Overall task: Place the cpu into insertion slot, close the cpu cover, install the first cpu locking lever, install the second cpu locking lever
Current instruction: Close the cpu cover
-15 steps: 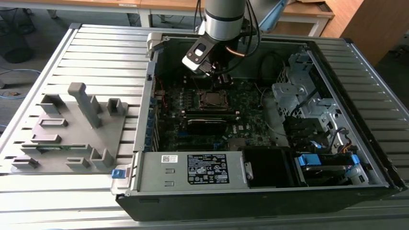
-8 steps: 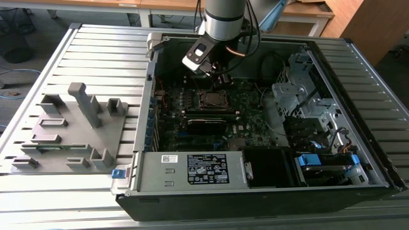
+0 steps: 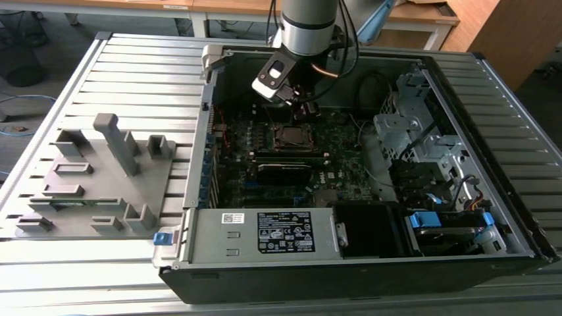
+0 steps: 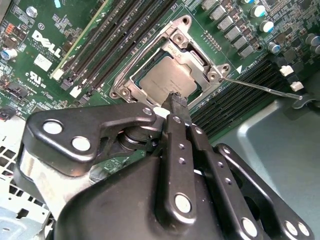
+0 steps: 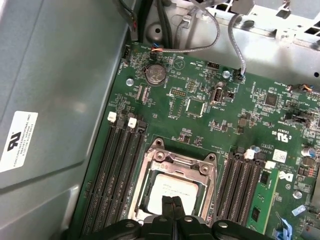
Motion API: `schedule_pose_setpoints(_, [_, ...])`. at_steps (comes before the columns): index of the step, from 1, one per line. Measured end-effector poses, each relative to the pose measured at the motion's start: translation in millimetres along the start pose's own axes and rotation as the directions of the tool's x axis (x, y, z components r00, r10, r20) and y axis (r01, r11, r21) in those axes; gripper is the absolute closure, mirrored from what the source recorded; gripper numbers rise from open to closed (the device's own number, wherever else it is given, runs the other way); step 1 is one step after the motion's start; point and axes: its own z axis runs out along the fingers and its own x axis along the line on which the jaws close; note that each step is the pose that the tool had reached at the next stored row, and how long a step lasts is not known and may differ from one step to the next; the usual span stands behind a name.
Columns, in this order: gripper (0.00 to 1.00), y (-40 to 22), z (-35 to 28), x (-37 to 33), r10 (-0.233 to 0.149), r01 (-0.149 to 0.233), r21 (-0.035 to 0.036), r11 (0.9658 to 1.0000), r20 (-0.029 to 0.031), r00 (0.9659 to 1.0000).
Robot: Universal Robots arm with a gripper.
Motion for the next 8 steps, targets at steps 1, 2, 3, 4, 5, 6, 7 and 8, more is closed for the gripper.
schedule_pose_setpoints(1, [0.89, 0.0, 0.0, 0.0, 0.0, 0.0, 0.0, 1.0, 0.0, 1.0])
schedule_pose_setpoints(2, [0.89, 0.0, 0.0, 0.0, 0.0, 0.0, 0.0001, 1.0, 0.0, 1.0])
schedule_pose_setpoints(3, [0.89, 0.0, 0.0, 0.0, 0.0, 0.0, 0.0001, 1.0, 0.0, 1.0])
schedule_pose_setpoints(4, [0.89, 0.0, 0.0, 0.0, 0.0, 0.0, 0.0001, 1.0, 0.0, 1.0])
schedule_pose_setpoints(5, [0.89, 0.0, 0.0, 0.0, 0.0, 0.0, 0.0001, 1.0, 0.0, 1.0])
schedule_pose_setpoints(6, [0.89, 0.0, 0.0, 0.0, -0.001, 0.001, 0.0001, 1.0, 0.0, 1.0])
schedule_pose_setpoints(7, [0.89, 0.0, 0.0, 0.0, -0.001, 0.001, 0.0001, 1.0, 0.0, 1.0])
schedule_pose_setpoints(8, [0.89, 0.0, 0.0, 0.0, -0.001, 0.001, 0.0001, 1.0, 0.0, 1.0])
